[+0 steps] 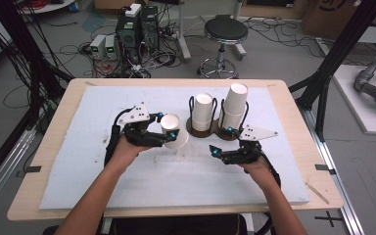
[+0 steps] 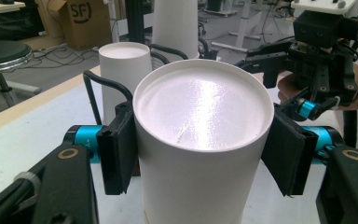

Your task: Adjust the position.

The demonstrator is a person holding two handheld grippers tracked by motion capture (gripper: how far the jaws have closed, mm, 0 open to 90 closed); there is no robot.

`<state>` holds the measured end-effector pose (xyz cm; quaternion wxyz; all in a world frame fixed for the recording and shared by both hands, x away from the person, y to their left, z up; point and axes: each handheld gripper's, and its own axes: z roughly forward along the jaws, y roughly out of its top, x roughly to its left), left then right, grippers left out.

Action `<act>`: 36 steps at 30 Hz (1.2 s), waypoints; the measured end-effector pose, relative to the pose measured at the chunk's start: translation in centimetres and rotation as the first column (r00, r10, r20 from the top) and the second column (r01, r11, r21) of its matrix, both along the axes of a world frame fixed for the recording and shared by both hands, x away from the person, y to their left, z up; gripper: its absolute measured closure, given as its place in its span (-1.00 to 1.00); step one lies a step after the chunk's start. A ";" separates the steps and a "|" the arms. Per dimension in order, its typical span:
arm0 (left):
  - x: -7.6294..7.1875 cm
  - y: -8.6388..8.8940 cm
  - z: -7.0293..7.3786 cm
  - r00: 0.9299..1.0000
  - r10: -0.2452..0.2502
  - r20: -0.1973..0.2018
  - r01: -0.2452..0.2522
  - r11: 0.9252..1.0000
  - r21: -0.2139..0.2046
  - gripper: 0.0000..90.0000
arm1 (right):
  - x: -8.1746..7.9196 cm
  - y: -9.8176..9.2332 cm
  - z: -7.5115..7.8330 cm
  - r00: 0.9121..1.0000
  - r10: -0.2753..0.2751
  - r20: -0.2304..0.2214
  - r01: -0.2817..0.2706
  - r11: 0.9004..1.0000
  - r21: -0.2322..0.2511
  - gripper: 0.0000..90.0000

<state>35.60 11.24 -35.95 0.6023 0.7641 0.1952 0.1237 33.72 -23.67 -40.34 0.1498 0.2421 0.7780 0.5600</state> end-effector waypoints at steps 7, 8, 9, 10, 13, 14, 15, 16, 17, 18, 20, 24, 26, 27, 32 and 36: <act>-1.0 -0.2 -0.4 1.000 -0.008 -0.006 0.008 1.000 -0.008 -0.24 | -0.8 0.1 0.2 0.999 0.032 -0.005 -0.032 0.999 -0.031 -0.54; -1.1 -0.2 -0.5 1.000 -0.013 -0.007 0.013 1.000 -0.005 -0.24 | -1.0 0.1 0.3 0.999 0.038 -0.001 -0.038 0.999 -0.032 -0.54; -1.2 -0.3 -0.6 1.000 -0.015 -0.010 0.015 1.000 -0.003 -0.24 | -1.1 0.2 0.3 0.999 0.043 0.002 -0.043 0.998 -0.034 -0.55; -1.3 -0.4 -0.7 1.000 -0.016 -0.014 0.016 1.000 -0.004 -0.24 | -1.3 0.2 0.4 0.999 0.049 0.002 -0.049 0.998 -0.030 -0.55; -1.5 -0.6 -0.8 1.000 -0.015 -0.014 0.015 1.000 -0.005 -0.24 | -1.5 0.3 0.4 0.999 0.050 0.005 -0.050 0.998 -0.034 -0.55; -1.6 -0.6 -0.8 1.000 -0.014 -0.015 0.014 1.000 -0.008 -0.24 | -1.5 0.4 0.4 0.999 0.047 0.002 -0.047 0.998 -0.036 -0.55; -1.6 -0.7 -0.8 1.000 -0.017 -0.013 0.017 1.000 -0.008 -0.24 | -1.6 0.4 0.4 0.999 0.046 0.001 -0.046 0.998 -0.032 -0.55; -1.7 -0.7 -0.7 1.000 -0.020 -0.012 0.020 1.000 -0.010 -0.24 | -1.5 0.5 0.4 0.998 0.056 0.010 -0.055 0.998 -0.026 -0.55; -1.8 -0.8 -0.7 1.000 -0.021 -0.011 0.021 1.000 -0.015 -0.24 | -1.6 0.6 0.4 0.998 0.055 0.002 -0.055 0.998 -0.016 -0.55; -1.8 -0.8 -0.6 1.000 -0.028 -0.007 0.028 0.999 -0.018 -0.24 | -1.6 0.7 0.4 0.998 0.057 -0.006 -0.057 0.998 -0.008 -0.55; -1.9 -1.0 -0.5 0.999 -0.037 -0.007 0.037 0.999 -0.022 -0.24 | -1.6 1.0 0.4 0.997 0.082 -0.010 -0.081 0.997 0.003 -0.55; -1.9 -1.5 -0.3 0.998 -0.059 -0.005 0.059 0.998 -0.028 -0.24 | -1.4 1.7 0.6 0.992 0.124 -0.002 -0.124 0.992 0.028 -0.55; -1.9 -1.7 -0.3 0.998 -0.068 -0.005 0.068 0.997 -0.024 -0.24 | -1.2 2.4 0.5 0.989 0.149 0.007 -0.149 0.988 0.030 -0.55; -2.0 -1.9 -0.3 0.997 -0.072 -0.005 0.072 0.997 -0.026 -0.24 | -1.2 2.4 0.5 0.989 0.149 0.007 -0.149 0.988 0.030 -0.55; -2.3 -2.7 -0.4 0.994 -0.113 -0.008 0.113 0.993 -0.024 -0.23 | -1.3 3.1 0.2 0.981 0.192 0.005 -0.192 0.981 0.020 -0.55; -2.6 -3.3 -0.4 0.988 -0.155 -0.006 0.154 0.987 -0.034 -0.23 | -1.4 3.4 0.2 0.970 0.243 0.007 -0.243 0.970 0.028 -0.55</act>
